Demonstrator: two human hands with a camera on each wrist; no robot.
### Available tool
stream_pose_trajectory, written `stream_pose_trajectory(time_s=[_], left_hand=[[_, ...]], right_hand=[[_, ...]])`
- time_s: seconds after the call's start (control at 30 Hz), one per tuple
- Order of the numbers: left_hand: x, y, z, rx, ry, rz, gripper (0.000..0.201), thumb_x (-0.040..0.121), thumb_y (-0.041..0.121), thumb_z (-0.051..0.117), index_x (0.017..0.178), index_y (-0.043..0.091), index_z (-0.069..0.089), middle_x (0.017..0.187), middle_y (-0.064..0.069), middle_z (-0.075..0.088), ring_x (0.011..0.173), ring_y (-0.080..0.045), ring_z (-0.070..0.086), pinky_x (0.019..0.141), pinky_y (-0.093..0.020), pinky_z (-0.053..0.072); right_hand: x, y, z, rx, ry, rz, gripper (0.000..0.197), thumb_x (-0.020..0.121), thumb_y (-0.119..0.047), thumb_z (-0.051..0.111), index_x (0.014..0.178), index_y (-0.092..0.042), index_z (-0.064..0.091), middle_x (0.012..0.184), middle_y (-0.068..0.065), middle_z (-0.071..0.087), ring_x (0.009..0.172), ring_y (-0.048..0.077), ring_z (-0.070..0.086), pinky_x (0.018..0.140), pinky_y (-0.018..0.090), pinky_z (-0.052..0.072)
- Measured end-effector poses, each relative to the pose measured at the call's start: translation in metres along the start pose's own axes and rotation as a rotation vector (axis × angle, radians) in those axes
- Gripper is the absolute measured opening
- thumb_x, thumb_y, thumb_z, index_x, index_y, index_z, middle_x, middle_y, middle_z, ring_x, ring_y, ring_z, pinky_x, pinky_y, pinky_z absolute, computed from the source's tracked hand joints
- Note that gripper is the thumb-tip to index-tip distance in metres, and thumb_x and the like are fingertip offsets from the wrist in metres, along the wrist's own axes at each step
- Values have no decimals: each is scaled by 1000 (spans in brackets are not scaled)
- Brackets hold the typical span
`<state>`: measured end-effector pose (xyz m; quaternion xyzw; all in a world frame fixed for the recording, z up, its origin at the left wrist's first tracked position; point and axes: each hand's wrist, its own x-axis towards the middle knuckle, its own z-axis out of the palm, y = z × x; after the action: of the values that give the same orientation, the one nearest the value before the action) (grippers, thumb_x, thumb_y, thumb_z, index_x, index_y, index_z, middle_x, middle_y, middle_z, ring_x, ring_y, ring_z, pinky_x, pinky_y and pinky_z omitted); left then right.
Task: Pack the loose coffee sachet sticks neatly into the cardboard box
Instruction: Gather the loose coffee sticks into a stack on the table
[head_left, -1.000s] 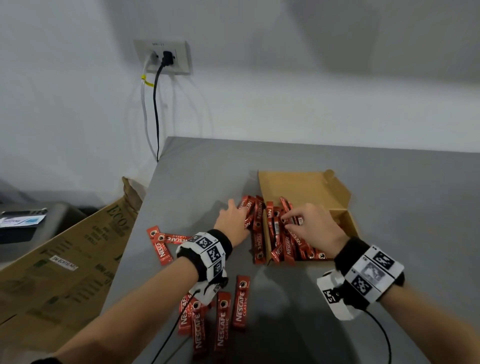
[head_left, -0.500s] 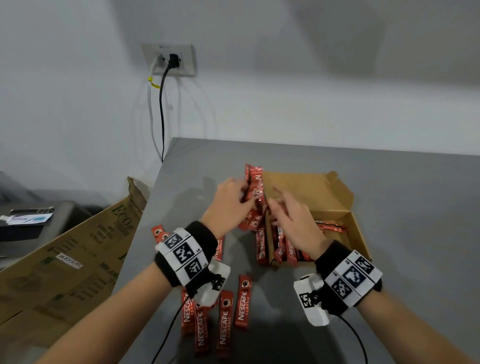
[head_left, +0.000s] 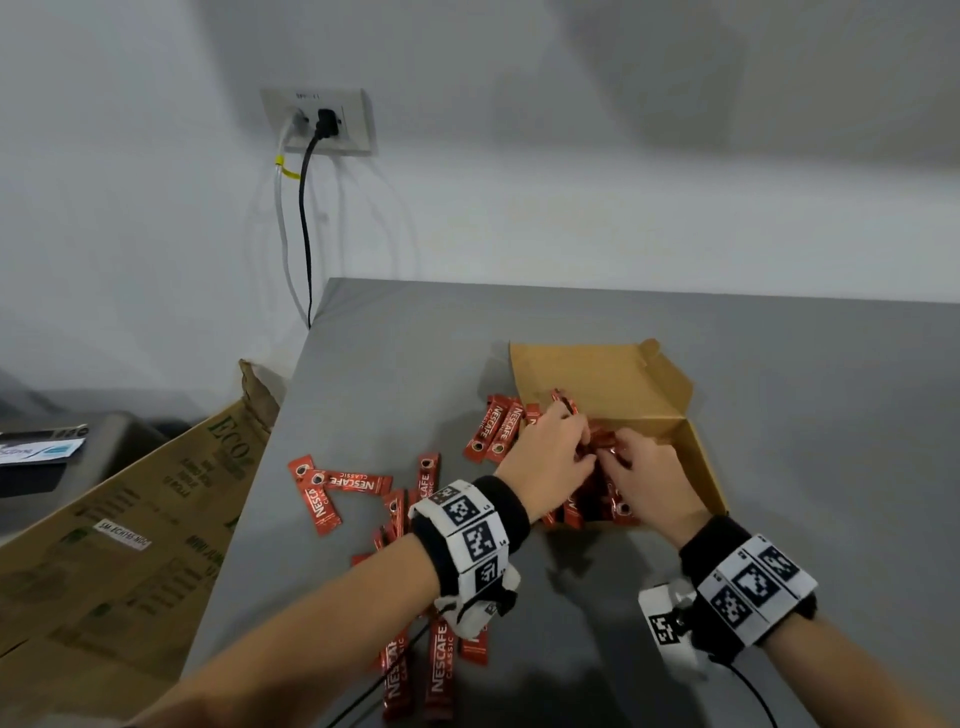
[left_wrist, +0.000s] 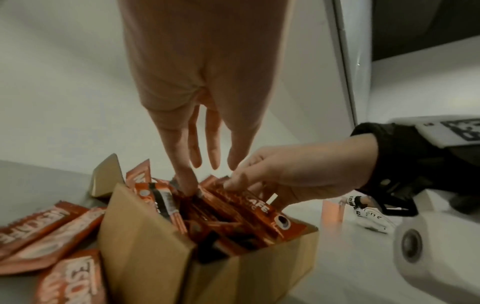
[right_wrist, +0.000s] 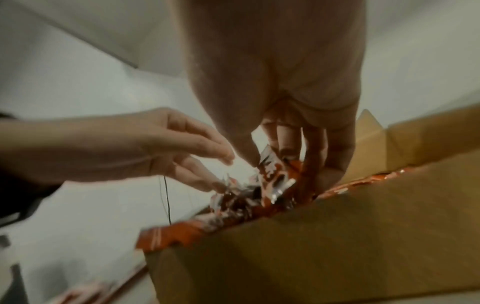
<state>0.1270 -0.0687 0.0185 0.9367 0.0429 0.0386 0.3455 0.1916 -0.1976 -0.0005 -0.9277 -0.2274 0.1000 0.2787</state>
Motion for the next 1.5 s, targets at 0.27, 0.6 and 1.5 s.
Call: stream_pose_trajectory(time_s=[0.27, 0.6, 1.5], left_hand=[[-8, -71, -49, 239, 90, -265, 24, 93, 24, 49, 112, 11, 56, 113, -6, 56, 100, -19, 57, 88, -33, 49], [2, -90, -8, 523, -286, -206, 72, 85, 52, 52, 145, 29, 19, 146, -15, 23, 133, -35, 23, 105, -58, 25], [-6, -104, -53, 145, -254, -99, 21, 84, 18, 60, 100, 8, 50, 97, -4, 45, 85, -20, 49, 77, -29, 42]], right_hand=[[-4, -17, -9, -296, -10, -16, 30, 92, -36, 51, 101, -10, 61, 95, 4, 63, 91, 19, 58, 77, 32, 50], [-30, -88, 21, -149, -166, -282, 15, 92, -22, 51, 85, -13, 61, 85, 1, 64, 77, 14, 61, 68, 26, 49], [-42, -92, 88, -302, -418, -374, 32, 90, 2, 46, 122, -2, 50, 124, 15, 51, 114, 30, 52, 95, 36, 45]])
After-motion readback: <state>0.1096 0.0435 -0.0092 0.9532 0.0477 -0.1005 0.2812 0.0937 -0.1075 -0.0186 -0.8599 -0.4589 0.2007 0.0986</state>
